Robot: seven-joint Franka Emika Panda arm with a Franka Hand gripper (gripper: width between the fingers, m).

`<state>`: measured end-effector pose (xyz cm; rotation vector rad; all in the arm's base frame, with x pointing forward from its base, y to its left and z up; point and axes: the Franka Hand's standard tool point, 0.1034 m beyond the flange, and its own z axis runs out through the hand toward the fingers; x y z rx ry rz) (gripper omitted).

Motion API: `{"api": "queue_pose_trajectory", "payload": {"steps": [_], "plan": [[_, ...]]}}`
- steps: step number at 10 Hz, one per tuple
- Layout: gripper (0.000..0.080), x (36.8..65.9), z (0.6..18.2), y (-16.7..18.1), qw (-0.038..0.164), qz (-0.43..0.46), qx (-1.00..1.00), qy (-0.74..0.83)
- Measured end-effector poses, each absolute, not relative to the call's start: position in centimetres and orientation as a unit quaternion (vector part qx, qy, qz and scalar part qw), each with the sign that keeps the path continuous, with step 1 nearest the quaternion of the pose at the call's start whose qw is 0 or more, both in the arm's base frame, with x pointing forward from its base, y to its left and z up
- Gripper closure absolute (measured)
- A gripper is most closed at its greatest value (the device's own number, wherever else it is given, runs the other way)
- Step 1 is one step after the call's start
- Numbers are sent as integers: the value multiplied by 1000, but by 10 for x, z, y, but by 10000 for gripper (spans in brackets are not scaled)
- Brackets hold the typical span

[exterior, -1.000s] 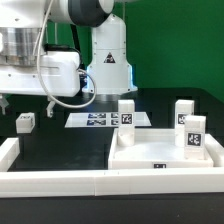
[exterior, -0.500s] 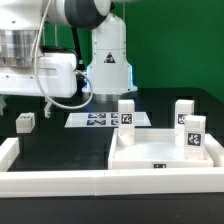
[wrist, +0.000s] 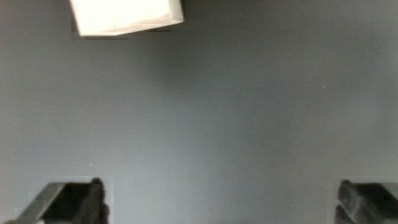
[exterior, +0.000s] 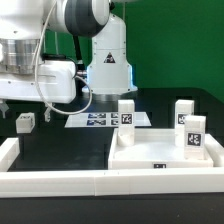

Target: Assemble square table

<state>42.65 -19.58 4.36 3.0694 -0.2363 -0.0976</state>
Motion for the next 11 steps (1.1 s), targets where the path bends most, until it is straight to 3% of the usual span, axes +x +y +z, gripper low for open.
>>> {"api": "queue_pose_trajectory", "payload": {"steps": [4, 5, 10, 11], "plan": [[151, 412, 40, -212, 10, -60, 998, -21], [151, 403, 39, -207, -9, -102, 995, -14], [151, 404, 34, -199, -41, -240, 970, -4], [151, 404, 31, -205, -29, -259, 966, 6]]}}
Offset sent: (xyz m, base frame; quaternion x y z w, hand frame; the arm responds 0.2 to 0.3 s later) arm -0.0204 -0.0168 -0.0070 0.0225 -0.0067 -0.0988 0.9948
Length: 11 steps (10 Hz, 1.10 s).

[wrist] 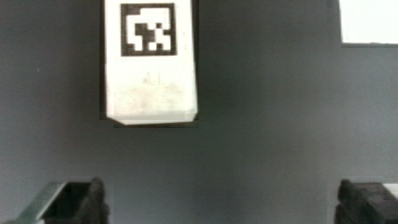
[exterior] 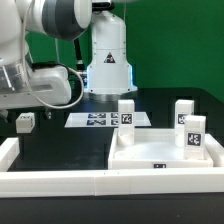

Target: Assemble square table

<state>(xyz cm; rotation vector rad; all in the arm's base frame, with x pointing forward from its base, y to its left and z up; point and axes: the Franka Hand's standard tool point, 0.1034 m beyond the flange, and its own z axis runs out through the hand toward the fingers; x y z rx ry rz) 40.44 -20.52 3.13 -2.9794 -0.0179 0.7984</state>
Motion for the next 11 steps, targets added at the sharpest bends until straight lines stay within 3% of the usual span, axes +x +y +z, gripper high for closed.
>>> {"api": "queue_pose_trajectory", "payload": {"steps": [2, 4, 9, 11], "plan": [[151, 391, 29, -211, -3, 309, -951, -24], [151, 379, 30, -211, 6, 338, -941, -23], [151, 379, 29, -209, 6, 337, -941, -24], [151, 365, 21, -209, -7, 333, -943, -5]]}}
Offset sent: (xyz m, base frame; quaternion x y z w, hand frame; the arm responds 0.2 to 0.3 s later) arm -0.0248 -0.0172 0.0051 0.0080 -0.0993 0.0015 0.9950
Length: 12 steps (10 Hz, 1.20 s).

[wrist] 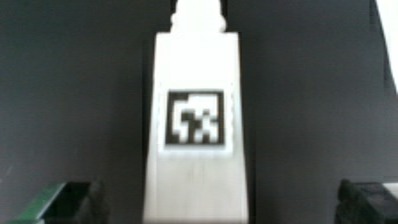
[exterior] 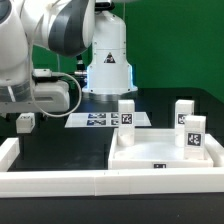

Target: Assemble square table

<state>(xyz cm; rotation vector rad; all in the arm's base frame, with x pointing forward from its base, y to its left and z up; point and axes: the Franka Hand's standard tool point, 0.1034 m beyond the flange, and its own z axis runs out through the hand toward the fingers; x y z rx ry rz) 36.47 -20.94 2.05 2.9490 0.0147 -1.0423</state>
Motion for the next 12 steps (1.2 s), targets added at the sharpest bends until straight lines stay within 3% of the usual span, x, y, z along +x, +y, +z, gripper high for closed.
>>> {"api": "queue_pose_trajectory", "payload": {"steps": [2, 5, 11, 12], "plan": [[151, 357, 14, -209, 11, -330, 944, 4], [151, 355, 7, -210, 4, -397, 918, 3], [151, 346, 4, -211, 4, -396, 918, 4], [283, 347, 4, -210, 4, -396, 918, 4]]}}
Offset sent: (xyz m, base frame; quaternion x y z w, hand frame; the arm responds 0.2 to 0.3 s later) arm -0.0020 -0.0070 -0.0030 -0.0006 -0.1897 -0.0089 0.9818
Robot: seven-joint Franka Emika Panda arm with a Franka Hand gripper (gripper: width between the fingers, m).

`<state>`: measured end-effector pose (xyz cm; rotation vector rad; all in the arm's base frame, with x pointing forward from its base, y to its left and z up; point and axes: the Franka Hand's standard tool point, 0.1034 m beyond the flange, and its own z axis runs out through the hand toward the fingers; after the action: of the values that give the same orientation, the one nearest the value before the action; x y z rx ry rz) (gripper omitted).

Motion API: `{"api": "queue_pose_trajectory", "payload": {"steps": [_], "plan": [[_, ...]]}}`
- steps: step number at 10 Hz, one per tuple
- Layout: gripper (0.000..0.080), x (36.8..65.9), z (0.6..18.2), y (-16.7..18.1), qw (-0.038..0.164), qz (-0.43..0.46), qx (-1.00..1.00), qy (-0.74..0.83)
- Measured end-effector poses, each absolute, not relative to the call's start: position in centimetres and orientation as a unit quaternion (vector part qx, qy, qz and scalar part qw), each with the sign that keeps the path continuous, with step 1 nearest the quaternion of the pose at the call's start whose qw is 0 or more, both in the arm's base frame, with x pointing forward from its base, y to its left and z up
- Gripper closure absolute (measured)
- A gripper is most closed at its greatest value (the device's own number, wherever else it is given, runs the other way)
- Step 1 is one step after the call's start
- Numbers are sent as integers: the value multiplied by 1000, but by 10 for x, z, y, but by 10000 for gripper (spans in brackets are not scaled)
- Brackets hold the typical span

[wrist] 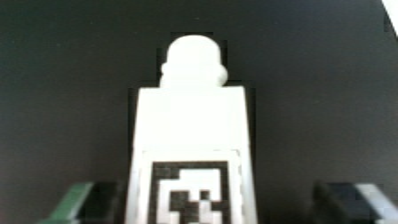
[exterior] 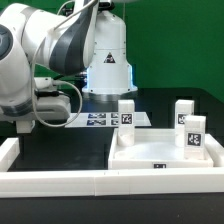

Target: Assemble square table

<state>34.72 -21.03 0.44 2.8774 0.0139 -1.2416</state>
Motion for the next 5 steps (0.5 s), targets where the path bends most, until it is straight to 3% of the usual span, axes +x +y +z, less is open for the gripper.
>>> {"api": "queue_pose_trajectory", "payload": {"steps": [1, 2, 5], "plan": [[423, 347, 4, -210, 4, -396, 918, 4], [511, 347, 4, -211, 3, -396, 918, 5], [511, 347, 4, -211, 3, -396, 918, 6]]}}
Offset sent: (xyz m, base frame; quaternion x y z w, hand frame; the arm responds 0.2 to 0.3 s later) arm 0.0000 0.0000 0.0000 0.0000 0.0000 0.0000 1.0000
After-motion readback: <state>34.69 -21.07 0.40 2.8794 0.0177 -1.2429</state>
